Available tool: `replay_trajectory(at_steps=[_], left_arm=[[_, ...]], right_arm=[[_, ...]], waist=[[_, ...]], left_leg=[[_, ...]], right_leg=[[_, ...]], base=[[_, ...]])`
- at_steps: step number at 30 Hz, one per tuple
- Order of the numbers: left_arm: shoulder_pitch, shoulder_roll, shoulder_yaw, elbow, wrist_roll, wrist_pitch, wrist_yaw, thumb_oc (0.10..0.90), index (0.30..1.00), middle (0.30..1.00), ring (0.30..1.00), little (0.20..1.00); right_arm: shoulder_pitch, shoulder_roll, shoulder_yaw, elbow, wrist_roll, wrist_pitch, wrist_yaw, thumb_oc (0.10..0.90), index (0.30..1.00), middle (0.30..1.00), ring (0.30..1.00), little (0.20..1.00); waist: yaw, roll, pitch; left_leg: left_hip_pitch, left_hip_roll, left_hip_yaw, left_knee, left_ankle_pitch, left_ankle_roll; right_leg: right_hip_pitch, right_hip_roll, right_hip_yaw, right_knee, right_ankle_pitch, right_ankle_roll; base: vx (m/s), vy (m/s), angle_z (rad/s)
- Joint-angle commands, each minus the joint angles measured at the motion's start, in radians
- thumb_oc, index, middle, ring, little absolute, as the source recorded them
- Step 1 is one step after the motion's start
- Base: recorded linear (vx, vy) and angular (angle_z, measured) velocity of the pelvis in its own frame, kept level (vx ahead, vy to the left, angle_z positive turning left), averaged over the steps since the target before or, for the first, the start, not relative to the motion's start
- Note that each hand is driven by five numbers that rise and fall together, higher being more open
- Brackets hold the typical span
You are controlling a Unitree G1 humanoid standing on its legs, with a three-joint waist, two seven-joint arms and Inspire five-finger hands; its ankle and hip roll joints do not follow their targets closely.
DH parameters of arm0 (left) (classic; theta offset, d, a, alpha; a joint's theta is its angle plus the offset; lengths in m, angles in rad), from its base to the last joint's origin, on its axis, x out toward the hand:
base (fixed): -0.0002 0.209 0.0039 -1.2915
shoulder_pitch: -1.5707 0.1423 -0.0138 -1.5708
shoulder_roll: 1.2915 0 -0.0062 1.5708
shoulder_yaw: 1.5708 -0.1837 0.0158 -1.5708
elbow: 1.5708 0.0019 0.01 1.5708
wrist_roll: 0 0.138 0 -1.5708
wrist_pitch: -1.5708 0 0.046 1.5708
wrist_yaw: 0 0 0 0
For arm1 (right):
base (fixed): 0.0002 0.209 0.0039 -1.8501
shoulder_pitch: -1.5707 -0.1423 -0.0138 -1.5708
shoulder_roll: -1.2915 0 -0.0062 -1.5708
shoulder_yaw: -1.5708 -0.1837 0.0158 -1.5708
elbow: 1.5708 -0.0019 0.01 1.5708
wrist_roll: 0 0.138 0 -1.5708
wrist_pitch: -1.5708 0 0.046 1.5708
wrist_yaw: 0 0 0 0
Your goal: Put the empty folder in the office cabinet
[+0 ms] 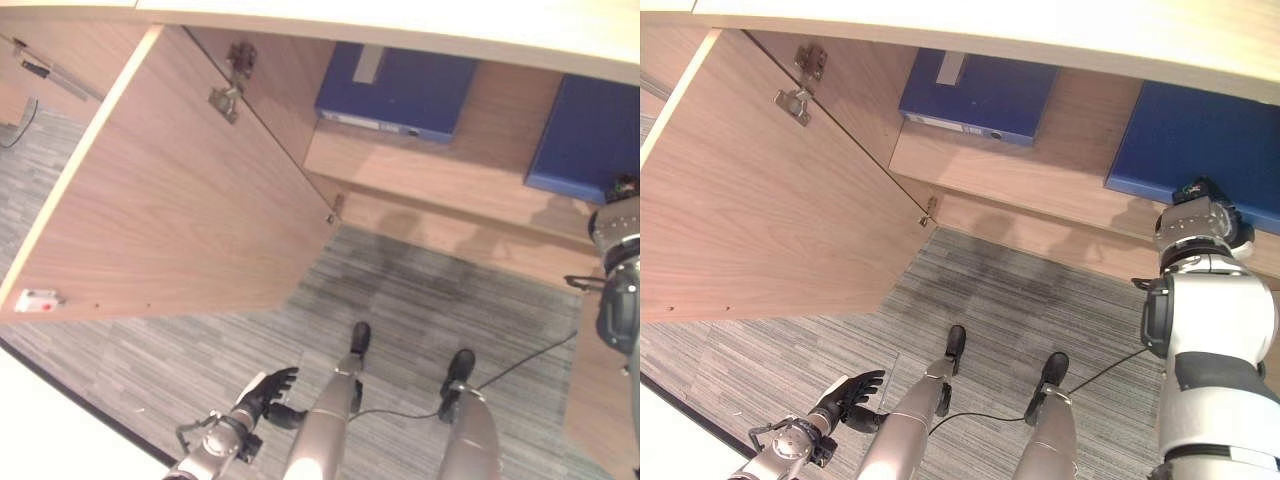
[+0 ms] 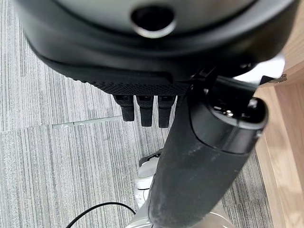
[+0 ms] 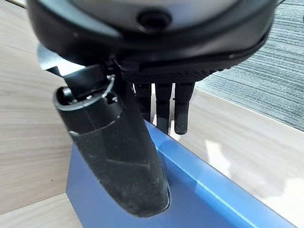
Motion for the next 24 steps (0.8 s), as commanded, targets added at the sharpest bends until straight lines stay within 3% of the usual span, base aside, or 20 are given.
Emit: replay_trajectory(at_steps=[1, 4, 6, 8, 12, 16, 22, 24], left_arm=[[0.023, 0.015, 0.024, 0.052, -0.034, -0.011, 0.03, 0.8, 0.9, 0.9, 0.9, 0.9], [0.03, 0.017, 0.031, 0.057, -0.031, -0.012, 0.027, 0.8, 0.9, 0.9, 0.9, 0.9], [0.017, -0.003, 0.03, 0.065, -0.037, -0.012, 0.026, 0.8, 0.9, 0.9, 0.9, 0.9], [0.005, 0.033, 0.051, 0.06, 0.013, -0.004, -0.005, 0.8, 0.9, 0.9, 0.9, 0.9], [0.005, 0.073, 0.044, 0.03, 0.04, -0.016, -0.029, 0.8, 0.9, 0.9, 0.9, 0.9], [0.006, 0.096, 0.031, 0.028, 0.062, -0.021, -0.039, 0.8, 0.9, 0.9, 0.9, 0.9], [-0.008, 0.074, 0.036, 0.088, 0.09, -0.019, -0.035, 0.8, 0.9, 0.9, 0.9, 0.9], [-0.02, 0.066, 0.052, 0.097, 0.082, -0.016, -0.034, 0.8, 0.9, 0.9, 0.9, 0.9]], right_arm=[[-0.015, -0.077, 0.024, -0.01, -0.002, 0.017, -0.027, 0.8, 0.9, 0.9, 0.9, 0.9], [-0.047, -0.115, 0.062, -0.015, -0.012, 0.027, -0.01, 0.8, 0.9, 0.9, 0.9, 0.9], [0.075, -0.074, 0.021, -0.076, -0.001, 0.01, -0.027, 0.8, 0.9, 0.9, 0.9, 0.9], [0.073, -0.201, 0.035, -0.019, -0.039, 0.061, 0.06, 0.8, 0.9, 0.9, 0.9, 0.9], [0.041, -0.26, 0.07, -0.023, -0.035, 0.057, 0.099, 0.8, 0.9, 0.9, 0.9, 0.9], [-0.093, -0.319, 0.199, -0.061, -0.123, 0.067, 0.125, 0.8, 0.9, 0.9, 0.9, 0.9], [-0.09, -0.305, 0.208, -0.06, -0.141, 0.049, 0.142, 0.8, 0.9, 0.9, 0.9, 0.9], [-0.028, -0.278, 0.162, -0.042, -0.128, 0.048, 0.156, 0.8, 0.9, 0.9, 0.9, 0.9]], waist=[[0.036, 0.016, 0.042], [0.037, 0.013, 0.04], [0.023, 0.019, 0.053], [0.034, 0.021, 0.049], [0.049, 0.03, 0.047], [0.063, 0.029, 0.034], [0.06, 0.024, 0.025], [0.055, 0.027, 0.029]], left_leg=[[0.066, 0.014, -0.011, -0.068, -0.12, -0.024], [0.072, 0.016, -0.014, -0.077, -0.114, -0.027], [0.075, 0.018, -0.013, -0.079, -0.114, -0.025], [0.082, 0.018, -0.023, -0.092, -0.106, -0.029], [0.087, 0.017, -0.03, -0.102, -0.098, -0.033], [0.102, 0.023, -0.032, -0.127, -0.088, -0.035], [0.127, 0.033, -0.038, -0.152, -0.084, -0.033], [0.135, 0.036, -0.04, -0.155, -0.086, -0.031]], right_leg=[[0.093, 0.029, 0.002, 0.014, -0.111, 0.06], [0.098, 0.029, -0.003, 0.011, -0.109, 0.058], [0.099, 0.03, -0.002, 0.009, -0.109, 0.058], [0.104, 0.027, -0.01, 0.0, -0.107, 0.058], [0.104, 0.02, -0.017, 0.003, -0.107, 0.062], [0.103, 0.015, -0.018, -0.001, -0.105, 0.065], [0.116, 0.027, -0.017, -0.019, -0.102, 0.066], [0.12, 0.032, -0.017, -0.017, -0.102, 0.067]], base=[[0.0, 0.0, 0.0], [0.0, -0.015, 0.0], [-0.01, -0.035, 0.0], [-0.02, -0.04, 0.01], [0.0, -0.023, 0.1], [0.0, 0.0, 0.0], [0.0, 0.0, 0.0], [0.01, -0.035, -0.04]])
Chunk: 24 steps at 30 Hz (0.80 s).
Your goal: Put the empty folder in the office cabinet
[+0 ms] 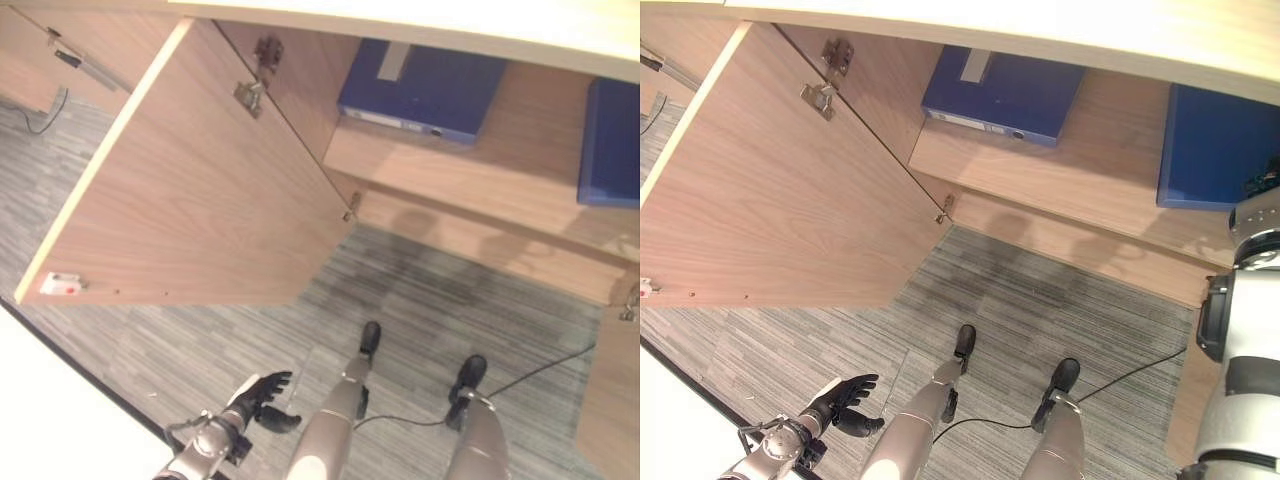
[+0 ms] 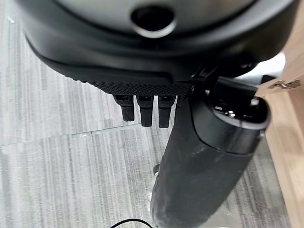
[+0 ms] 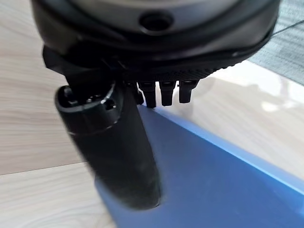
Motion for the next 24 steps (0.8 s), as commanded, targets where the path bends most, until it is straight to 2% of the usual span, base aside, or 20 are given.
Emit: replay_trajectory(at_steps=[1, 11, 13, 16, 19, 24], left_arm=[[-0.023, 0.031, 0.04, 0.055, 0.023, -0.01, 0.006, 0.8, 0.9, 0.9, 0.9, 0.9], [-0.036, 0.023, 0.049, 0.082, 0.022, -0.004, 0.014, 0.8, 0.9, 0.9, 0.9, 0.9], [-0.042, 0.017, 0.054, 0.101, 0.032, 0.0, 0.018, 0.8, 0.9, 0.9, 0.9, 0.9], [-0.047, 0.019, 0.055, 0.112, 0.042, 0.001, 0.014, 0.8, 0.9, 0.9, 0.9, 0.9], [-0.061, 0.014, 0.065, 0.134, 0.04, 0.002, 0.016, 0.8, 0.9, 0.9, 0.9, 0.9], [-0.067, 0.018, 0.063, 0.143, 0.051, -0.003, 0.019, 0.8, 0.9, 0.9, 0.9, 0.9]], right_arm=[[0.031, -0.073, 0.018, -0.049, -0.04, -0.066, 0.046, 0.8, 0.9, 0.9, 0.9, 0.9], [0.081, -0.025, -0.019, -0.04, -0.019, -0.062, 0.073, 0.8, 0.9, 0.9, 0.9, 0.9], [0.099, 0.03, -0.04, -0.05, 0.015, -0.076, 0.084, 0.8, 0.9, 0.9, 0.9, 0.9], [0.104, 0.058, -0.047, -0.06, 0.026, -0.081, 0.095, 0.8, 0.9, 0.9, 0.9, 0.9], [0.12, 0.12, -0.068, -0.082, 0.052, -0.091, 0.119, 0.8, 0.9, 0.9, 0.9, 0.9], [0.086, 0.154, -0.056, -0.115, 0.042, -0.1, 0.132, 0.8, 0.9, 0.9, 0.9, 0.9]], waist=[[0.007, 0.013, 0.046], [0.005, 0.008, 0.05], [0.008, 0.004, 0.051], [0.011, 0.002, 0.052], [0.016, 0.0, 0.046], [0.024, 0.0, 0.036]], left_leg=[[0.1, 0.036, -0.032, -0.022, -0.159, -0.031], [0.123, 0.039, -0.038, -0.032, -0.157, -0.032], [0.131, 0.043, -0.04, -0.036, -0.156, -0.033], [0.138, 0.045, -0.04, -0.04, -0.155, -0.033], [0.156, 0.047, -0.038, -0.058, -0.147, -0.038], [0.177, 0.049, -0.041, -0.08, -0.135, -0.048]], right_leg=[[0.124, 0.034, -0.003, 0.017, -0.119, 0.067], [0.145, 0.041, -0.01, 0.007, -0.118, 0.064], [0.155, 0.045, -0.01, -0.001, -0.115, 0.063], [0.162, 0.047, -0.013, -0.008, -0.111, 0.062], [0.186, 0.049, -0.019, -0.033, -0.104, 0.063], [0.218, 0.05, -0.03, -0.058, -0.096, 0.064]], base=[[0.01, -0.031, -0.02], [0.0, -0.009, 0.01], [-0.01, -0.021, -0.04], [-0.01, -0.017, -0.05], [0.0, -0.004, -0.02], [0.0, -0.001, -0.01]])
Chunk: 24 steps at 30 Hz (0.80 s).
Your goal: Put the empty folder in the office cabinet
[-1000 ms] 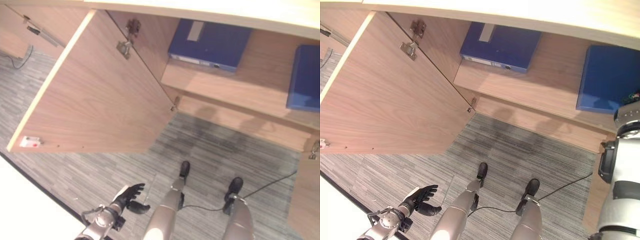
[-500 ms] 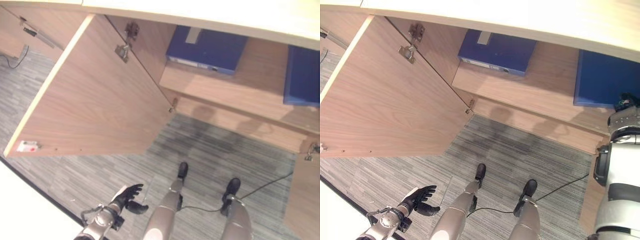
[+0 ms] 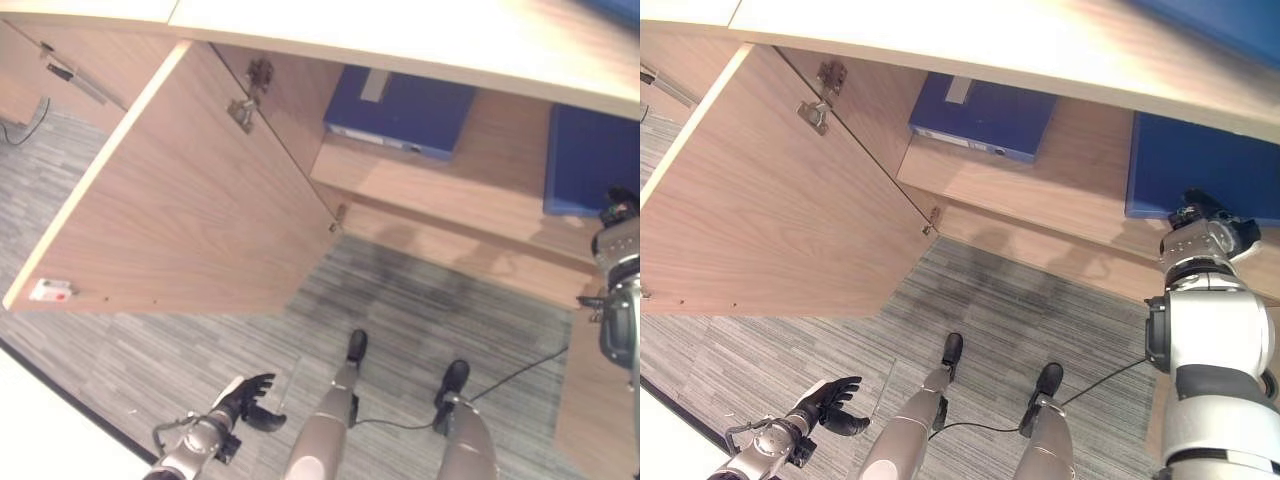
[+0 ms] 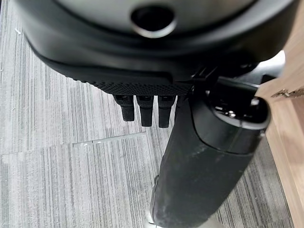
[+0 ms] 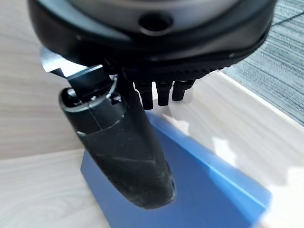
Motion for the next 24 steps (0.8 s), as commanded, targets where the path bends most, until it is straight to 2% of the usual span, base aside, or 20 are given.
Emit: replay_trajectory(at_steps=[1, 2, 4, 7, 8, 10, 16, 24], left_arm=[[-0.013, 0.06, 0.026, 0.032, 0.019, -0.016, 0.011, 0.8, 0.9, 0.9, 0.9, 0.9], [0.013, 0.054, 0.053, 0.027, -0.008, -0.019, 0.013, 0.8, 0.9, 0.9, 0.9, 0.9], [0.022, 0.041, 0.074, 0.025, -0.017, -0.015, 0.008, 0.8, 0.9, 0.9, 0.9, 0.9], [0.024, -0.015, 0.057, 0.044, -0.043, -0.01, 0.034, 0.8, 0.9, 0.9, 0.9, 0.9], [0.024, -0.017, 0.058, 0.046, -0.043, -0.011, 0.034, 0.8, 0.9, 0.9, 0.9, 0.9], [0.023, -0.038, 0.066, 0.083, -0.062, -0.011, 0.047, 0.8, 0.9, 0.9, 0.9, 0.9], [0.027, -0.055, 0.064, 0.093, -0.067, -0.014, 0.051, 0.8, 0.9, 0.9, 0.9, 0.9], [0.025, -0.08, 0.063, 0.097, -0.079, -0.012, 0.054, 0.8, 0.9, 0.9, 0.9, 0.9]], right_arm=[[-0.213, -0.1, 0.123, -0.089, 0.01, -0.005, 0.09, 0.8, 0.9, 0.9, 0.9, 0.9], [-0.267, -0.131, 0.188, -0.152, 0.02, -0.033, 0.088, 0.8, 0.9, 0.9, 0.9, 0.9], [-0.252, -0.147, 0.183, -0.196, 0.0, -0.036, 0.042, 0.8, 0.9, 0.9, 0.9, 0.9], [-0.24, -0.077, 0.218, -0.231, -0.082, -0.027, 0.035, 0.8, 0.9, 0.9, 0.9, 0.9], [-0.242, -0.076, 0.22, -0.23, -0.082, -0.027, 0.034, 0.8, 0.9, 0.9, 0.9, 0.9], [-0.293, -0.077, 0.273, -0.23, -0.105, -0.024, 0.042, 0.8, 0.9, 0.9, 0.9, 0.9], [-0.299, -0.093, 0.287, -0.214, -0.115, -0.029, 0.045, 0.8, 0.9, 0.9, 0.9, 0.9], [-0.225, -0.093, 0.242, -0.169, -0.092, -0.024, 0.068, 0.8, 0.9, 0.9, 0.9, 0.9]], waist=[[0.063, -0.011, 0.002], [0.049, -0.013, 0.013], [0.036, -0.017, 0.012], [0.019, -0.031, 0.013], [0.018, -0.03, 0.013], [0.003, -0.046, 0.014], [-0.006, -0.056, 0.017], [-0.015, -0.052, 0.027]], left_leg=[[0.083, 0.016, -0.037, -0.038, -0.135, -0.05], [0.083, 0.017, -0.035, -0.04, -0.135, -0.052], [0.088, 0.018, -0.032, -0.043, -0.135, -0.052], [0.099, 0.022, -0.028, -0.052, -0.132, -0.05], [0.1, 0.022, -0.028, -0.052, -0.132, -0.05], [0.105, 0.025, -0.026, -0.066, -0.125, -0.054], [0.116, 0.028, -0.024, -0.086, -0.115, -0.056], [0.131, 0.03, -0.015, -0.094, -0.114, -0.05]], right_leg=[[0.119, 0.015, -0.01, -0.007, -0.099, 0.063], [0.115, 0.016, -0.01, -0.007, -0.096, 0.064], [0.119, 0.016, -0.008, -0.009, -0.094, 0.065], [0.131, 0.023, -0.006, -0.022, -0.085, 0.061], [0.131, 0.023, -0.007, -0.022, -0.085, 0.061], [0.139, 0.028, -0.009, -0.036, -0.08, 0.058], [0.14, 0.031, -0.011, -0.042, -0.073, 0.058], [0.151, 0.033, -0.007, -0.045, -0.071, 0.058]], base=[[0.0, 0.0, 0.0], [0.01, -0.018, 0.06], [0.01, -0.005, 0.06], [-0.01, 0.021, 0.03], [-0.01, 0.015, -0.14], [-0.01, 0.0, -0.06], [0.0, 0.0, 0.01], [0.0, 0.008, -0.01]])
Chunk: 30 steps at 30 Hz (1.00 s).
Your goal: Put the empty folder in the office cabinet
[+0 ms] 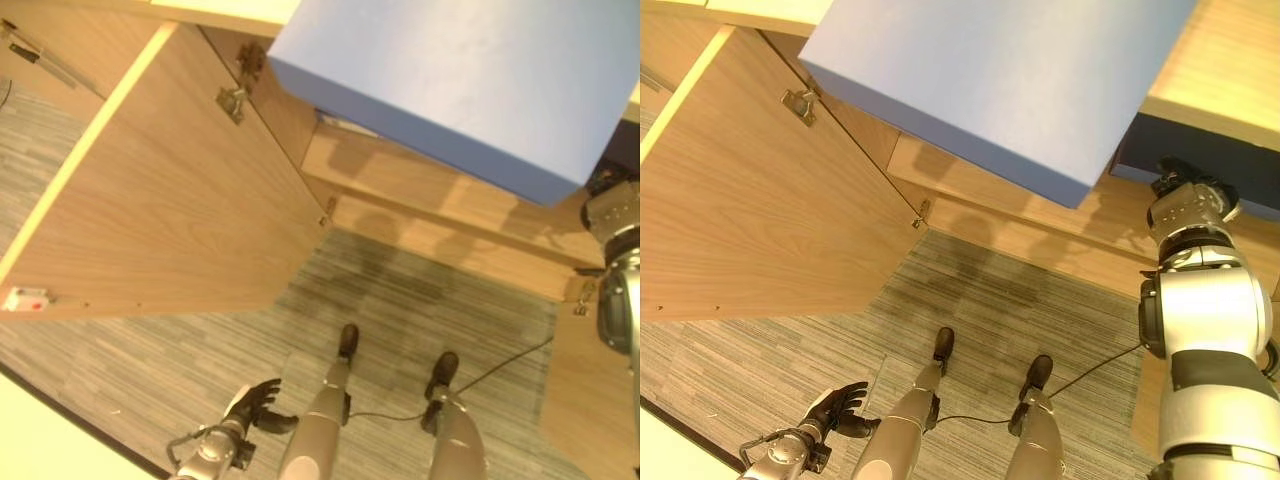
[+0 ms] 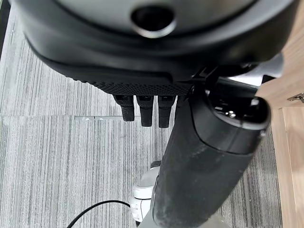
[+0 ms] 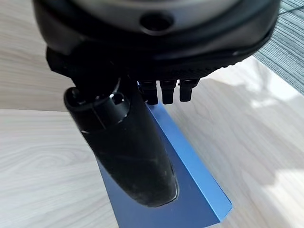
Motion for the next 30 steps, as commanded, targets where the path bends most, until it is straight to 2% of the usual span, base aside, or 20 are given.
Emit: replay_trajectory(at_steps=[1, 2, 4, 5, 6, 9, 10, 13, 15, 16, 20, 27, 30], left_arm=[[0.002, 0.029, 0.004, 0.044, -0.026, -0.008, 0.023, 0.8, 0.9, 0.9, 0.9, 0.9], [0.01, 0.029, 0.01, 0.033, -0.032, -0.01, 0.016, 0.8, 0.9, 0.9, 0.9, 0.9], [0.013, 0.031, 0.014, 0.023, -0.033, -0.009, 0.017, 0.8, 0.9, 0.9, 0.9, 0.9], [0.014, 0.032, 0.014, 0.023, -0.033, -0.009, 0.017, 0.8, 0.9, 0.9, 0.9, 0.9], [0.015, 0.02, 0.03, 0.019, -0.036, -0.007, 0.022, 0.8, 0.9, 0.9, 0.9, 0.9], [0.024, 0.007, 0.041, 0.016, -0.026, -0.01, 0.012, 0.8, 0.9, 0.9, 0.9, 0.9], [0.026, 0.031, 0.039, 0.017, -0.012, -0.015, -0.004, 0.8, 0.9, 0.9, 0.9, 0.9], [0.031, 0.054, 0.034, 0.009, -0.008, -0.019, -0.022, 0.8, 0.9, 0.9, 0.9, 0.9], [0.035, 0.056, 0.033, 0.01, -0.006, -0.018, -0.024, 0.8, 0.9, 0.9, 0.9, 0.9], [0.03, 0.053, 0.033, 0.015, -0.008, -0.014, -0.026, 0.8, 0.9, 0.9, 0.9, 0.9], [0.029, 0.045, 0.045, 0.025, -0.019, -0.011, -0.028, 0.8, 0.9, 0.9, 0.9, 0.9], [0.062, -0.001, 0.086, 0.03, -0.026, -0.002, -0.025, 0.8, 0.9, 0.9, 0.9, 0.9], [0.059, -0.053, 0.13, 0.148, 0.033, 0.017, -0.014, 0.8, 0.9, 0.9, 0.9, 0.9]], right_arm=[[-0.111, -0.116, 0.116, -0.131, -0.064, -0.125, 0.087, 0.8, 0.9, 0.9, 0.9, 0.9], [-0.069, -0.127, 0.092, -0.148, -0.042, -0.135, 0.103, 0.8, 0.9, 0.9, 0.9, 0.9], [-0.028, -0.077, 0.069, -0.214, -0.034, -0.176, 0.086, 0.8, 0.9, 0.9, 0.9, 0.9], [-0.025, -0.076, 0.068, -0.215, -0.035, -0.176, 0.084, 0.8, 0.9, 0.9, 0.9, 0.9], [0.058, -0.012, 0.027, -0.364, -0.034, -0.234, 0.077, 0.8, 0.9, 0.9, 0.9, 0.9], [0.187, 0.026, -0.052, -0.523, -0.039, -0.298, 0.09, 0.8, 0.9, 0.9, 0.9, 0.9], [0.147, -0.027, -0.063, -0.417, 0.009, -0.263, 0.138, 0.8, 0.9, 0.9, 0.9, 0.9], [0.13, -0.032, -0.063, -0.343, 0.033, -0.242, 0.162, 0.8, 0.9, 0.9, 0.9, 0.9], [0.142, -0.022, -0.072, -0.331, 0.037, -0.237, 0.167, 0.8, 0.9, 0.9, 0.9, 0.9], [0.174, 0.01, -0.087, -0.326, 0.041, -0.236, 0.179, 0.8, 0.9, 0.9, 0.9, 0.9], [0.204, 0.025, -0.105, -0.315, 0.044, -0.236, 0.194, 0.8, 0.9, 0.9, 0.9, 0.9], [0.46, 0.157, -0.144, -0.57, -0.014, -0.288, 0.194, 0.8, 0.9, 0.9, 0.9, 0.9], [0.622, 0.22, -0.147, -0.716, -0.067, -0.302, 0.215, 0.8, 0.9, 0.9, 0.9, 0.9]], waist=[[0.02, -0.005, 0.002], [0.018, -0.004, 0.003], [0.017, -0.004, 0.005], [0.017, -0.005, 0.005], [0.004, -0.005, 0.012], [-0.007, -0.015, 0.013], [0.005, -0.025, 0.001], [0.008, -0.032, -0.003], [0.007, -0.035, -0.003], [0.005, -0.039, -0.002], [0.0, -0.046, -0.003], [-0.048, -0.059, -0.014], [-0.079, -0.076, -0.029]], left_leg=[[0.125, 0.031, -0.016, -0.053, -0.144, -0.055], [0.131, 0.032, -0.015, -0.053, -0.145, -0.054], [0.134, 0.033, -0.014, -0.05, -0.146, -0.053], [0.134, 0.033, -0.014, -0.05, -0.146, -0.052], [0.139, 0.035, -0.008, -0.046, -0.148, -0.05], [0.145, 0.035, -0.006, -0.033, -0.159, -0.047], [0.147, 0.036, -0.014, -0.018, -0.169, -0.05], [0.152, 0.037, -0.016, -0.006, -0.178, -0.05], [0.155, 0.038, -0.016, 0.001, -0.183, -0.049], [0.164, 0.039, -0.016, 0.014, -0.193, -0.046], [0.17, 0.04, -0.016, 0.045, -0.201, -0.04], [0.238, 0.049, -0.004, 0.025, -0.197, -0.036], [0.284, 0.057, 0.01, 0.005, -0.198, -0.036]], right_leg=[[0.105, 0.02, 0.008, 0.074, -0.141, 0.051], [0.11, 0.02, 0.008, 0.072, -0.141, 0.052], [0.113, 0.02, 0.012, 0.074, -0.139, 0.052], [0.113, 0.02, 0.012, 0.074, -0.139, 0.052], [0.116, 0.022, 0.018, 0.073, -0.135, 0.052], [0.132, 0.021, 0.02, 0.069, -0.136, 0.052], [0.147, 0.018, 0.011, 0.068, -0.139, 0.053], [0.162, 0.015, 0.006, 0.068, -0.139, 0.055], [0.169, 0.014, 0.007, 0.067, -0.138, 0.056], [0.178, 0.013, 0.01, 0.069, -0.139, 0.057], [0.193, 0.012, 0.012, 0.08, -0.133, 0.057], [0.257, 0.02, 0.017, 0.054, -0.125, 0.056], [0.291, 0.024, 0.018, 0.032, -0.119, 0.055]], base=[[0.0, 0.0, 0.0], [-0.01, 0.033, 0.0], [0.0, 0.021, 0.0], [-0.01, 0.048, -0.03], [-0.02, 0.037, -0.04], [-0.01, 0.008, -0.07], [0.02, -0.039, -0.05], [0.01, -0.015, 0.0], [0.0, 0.012, 0.11], [0.0, 0.016, 0.09], [-0.01, 0.024, 0.01], [0.0, 0.026, -0.02], [0.04, 0.017, -0.08]])
